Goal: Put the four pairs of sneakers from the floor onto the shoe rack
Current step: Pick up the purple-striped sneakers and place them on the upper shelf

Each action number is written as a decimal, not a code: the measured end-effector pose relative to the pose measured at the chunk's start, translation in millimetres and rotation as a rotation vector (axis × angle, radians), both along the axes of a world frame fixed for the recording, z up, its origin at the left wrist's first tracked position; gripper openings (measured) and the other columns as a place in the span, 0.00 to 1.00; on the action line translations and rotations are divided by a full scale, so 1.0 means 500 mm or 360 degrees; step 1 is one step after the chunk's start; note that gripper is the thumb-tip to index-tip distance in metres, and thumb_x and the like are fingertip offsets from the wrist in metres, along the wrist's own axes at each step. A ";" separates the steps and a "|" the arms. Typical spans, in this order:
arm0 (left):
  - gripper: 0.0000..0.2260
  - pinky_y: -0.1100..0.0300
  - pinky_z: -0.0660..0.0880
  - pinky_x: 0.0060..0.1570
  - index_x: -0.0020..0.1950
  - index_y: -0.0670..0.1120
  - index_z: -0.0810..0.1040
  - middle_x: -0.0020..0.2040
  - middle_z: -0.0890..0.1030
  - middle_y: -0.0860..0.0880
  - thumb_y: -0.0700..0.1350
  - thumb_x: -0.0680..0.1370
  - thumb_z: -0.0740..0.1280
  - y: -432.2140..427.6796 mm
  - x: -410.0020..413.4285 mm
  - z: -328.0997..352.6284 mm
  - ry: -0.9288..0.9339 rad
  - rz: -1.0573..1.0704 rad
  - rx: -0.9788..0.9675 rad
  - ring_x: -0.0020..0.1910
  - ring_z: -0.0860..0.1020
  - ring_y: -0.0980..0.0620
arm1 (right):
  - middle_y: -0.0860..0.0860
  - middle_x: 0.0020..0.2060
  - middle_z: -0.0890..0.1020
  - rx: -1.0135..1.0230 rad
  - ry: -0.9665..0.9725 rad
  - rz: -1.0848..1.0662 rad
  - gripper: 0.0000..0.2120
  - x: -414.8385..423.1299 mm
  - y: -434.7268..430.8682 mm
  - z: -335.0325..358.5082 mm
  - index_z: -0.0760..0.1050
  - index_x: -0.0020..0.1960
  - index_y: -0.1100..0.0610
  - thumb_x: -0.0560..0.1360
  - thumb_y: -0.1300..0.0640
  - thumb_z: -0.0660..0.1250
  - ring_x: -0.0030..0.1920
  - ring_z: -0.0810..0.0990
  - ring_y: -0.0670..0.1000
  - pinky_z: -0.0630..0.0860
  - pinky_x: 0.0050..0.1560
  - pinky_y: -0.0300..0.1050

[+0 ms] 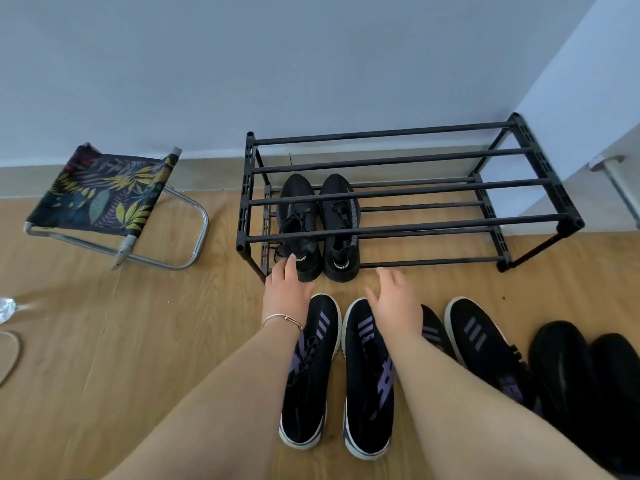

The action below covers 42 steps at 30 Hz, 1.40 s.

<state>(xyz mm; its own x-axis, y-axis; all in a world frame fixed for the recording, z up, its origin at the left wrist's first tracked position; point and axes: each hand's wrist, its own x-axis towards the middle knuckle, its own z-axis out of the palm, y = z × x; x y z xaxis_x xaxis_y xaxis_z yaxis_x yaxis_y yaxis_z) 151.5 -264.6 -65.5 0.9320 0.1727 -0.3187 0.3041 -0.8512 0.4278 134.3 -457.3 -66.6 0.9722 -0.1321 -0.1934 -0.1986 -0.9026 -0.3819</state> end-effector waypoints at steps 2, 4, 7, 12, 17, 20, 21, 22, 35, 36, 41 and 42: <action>0.31 0.50 0.67 0.72 0.80 0.48 0.56 0.78 0.61 0.45 0.50 0.80 0.65 -0.009 -0.043 -0.001 -0.0016 -0.0043 0.0050 0.76 0.62 0.44 | 0.52 0.63 0.77 -0.0058 0.0005 -0.0006 0.22 -0.051 0.006 -0.006 0.70 0.71 0.55 0.79 0.48 0.65 0.61 0.76 0.53 0.76 0.57 0.46; 0.29 0.51 0.69 0.70 0.79 0.48 0.57 0.77 0.63 0.45 0.50 0.81 0.65 -0.016 -0.091 -0.007 -0.0002 -0.0084 0.0116 0.74 0.64 0.44 | 0.52 0.61 0.78 -0.0082 0.0019 -0.0060 0.21 -0.096 0.012 -0.013 0.71 0.69 0.55 0.79 0.49 0.65 0.60 0.76 0.53 0.77 0.56 0.46; 0.28 0.52 0.70 0.69 0.78 0.49 0.58 0.77 0.64 0.46 0.50 0.81 0.64 -0.020 -0.158 -0.018 0.0098 -0.0060 0.0162 0.73 0.66 0.44 | 0.51 0.59 0.79 -0.0100 0.0082 -0.0138 0.19 -0.160 0.019 -0.024 0.73 0.66 0.54 0.78 0.49 0.66 0.58 0.76 0.52 0.77 0.54 0.45; 0.28 0.52 0.70 0.67 0.78 0.49 0.60 0.74 0.67 0.45 0.52 0.80 0.65 0.014 -0.245 -0.043 0.0270 0.0167 0.0093 0.69 0.69 0.43 | 0.53 0.59 0.76 0.0084 0.0323 -0.0566 0.17 -0.254 0.015 -0.054 0.72 0.64 0.56 0.79 0.49 0.64 0.57 0.77 0.54 0.80 0.49 0.49; 0.31 0.47 0.73 0.64 0.78 0.50 0.60 0.71 0.70 0.43 0.54 0.78 0.68 0.055 -0.296 -0.082 0.0524 0.0386 -0.0020 0.67 0.71 0.41 | 0.57 0.56 0.78 0.0228 0.0658 -0.0737 0.16 -0.307 0.021 -0.090 0.72 0.58 0.60 0.79 0.48 0.65 0.52 0.80 0.58 0.76 0.46 0.48; 0.30 0.48 0.74 0.62 0.77 0.49 0.63 0.69 0.72 0.43 0.53 0.77 0.70 0.058 -0.311 -0.099 0.0663 0.0354 -0.0053 0.66 0.74 0.41 | 0.57 0.51 0.81 0.0252 0.0747 -0.0712 0.13 -0.306 0.019 -0.102 0.73 0.54 0.60 0.77 0.50 0.68 0.52 0.81 0.59 0.79 0.51 0.50; 0.29 0.49 0.74 0.62 0.76 0.48 0.65 0.68 0.74 0.43 0.51 0.77 0.70 0.055 -0.317 -0.103 0.0697 0.0318 -0.0061 0.65 0.75 0.41 | 0.57 0.51 0.82 0.0275 0.0771 -0.0720 0.13 -0.304 0.016 -0.105 0.74 0.54 0.60 0.77 0.51 0.68 0.52 0.81 0.59 0.78 0.50 0.49; 0.27 0.50 0.75 0.61 0.74 0.48 0.67 0.66 0.75 0.43 0.48 0.77 0.70 0.053 -0.323 -0.107 0.0715 0.0291 -0.0069 0.63 0.76 0.41 | 0.57 0.51 0.81 0.0302 0.0787 -0.0729 0.13 -0.303 0.013 -0.108 0.74 0.54 0.60 0.77 0.52 0.69 0.52 0.81 0.59 0.78 0.49 0.49; 0.16 0.58 0.77 0.44 0.60 0.47 0.75 0.48 0.83 0.45 0.37 0.73 0.69 0.036 -0.321 -0.095 0.0793 0.0644 -0.0463 0.47 0.82 0.46 | 0.53 0.31 0.74 0.0394 0.0834 -0.0840 0.19 -0.287 -0.010 -0.092 0.64 0.30 0.56 0.73 0.57 0.72 0.36 0.77 0.56 0.79 0.38 0.47; 0.16 0.58 0.77 0.42 0.59 0.47 0.75 0.48 0.83 0.45 0.36 0.73 0.68 0.035 -0.322 -0.091 0.0789 0.0677 -0.0501 0.46 0.82 0.46 | 0.54 0.31 0.76 0.0390 0.0839 -0.0843 0.18 -0.288 -0.013 -0.092 0.66 0.30 0.56 0.73 0.58 0.72 0.37 0.79 0.57 0.82 0.41 0.49; 0.14 0.61 0.76 0.32 0.56 0.46 0.75 0.47 0.82 0.45 0.33 0.73 0.67 0.026 -0.340 -0.047 0.0801 0.0650 -0.0646 0.42 0.81 0.47 | 0.58 0.38 0.84 0.0463 0.0873 -0.0885 0.09 -0.301 -0.037 -0.072 0.79 0.36 0.61 0.72 0.58 0.72 0.41 0.83 0.58 0.84 0.44 0.56; 0.14 0.61 0.75 0.31 0.55 0.46 0.75 0.47 0.82 0.45 0.33 0.73 0.67 0.025 -0.346 -0.032 0.0802 0.0643 -0.0662 0.41 0.81 0.48 | 0.58 0.38 0.84 0.0483 0.0866 -0.0898 0.08 -0.308 -0.041 -0.061 0.80 0.36 0.62 0.72 0.58 0.72 0.41 0.83 0.58 0.84 0.45 0.57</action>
<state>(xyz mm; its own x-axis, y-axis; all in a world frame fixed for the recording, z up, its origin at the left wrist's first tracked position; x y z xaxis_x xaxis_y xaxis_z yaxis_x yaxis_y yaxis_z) -21.5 -252.3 -81.6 0.5466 0.2419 -0.8017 0.8006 -0.4317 0.4156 -19.7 -477.8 -97.0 0.5369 -0.4371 -0.7215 -0.8160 -0.4863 -0.3126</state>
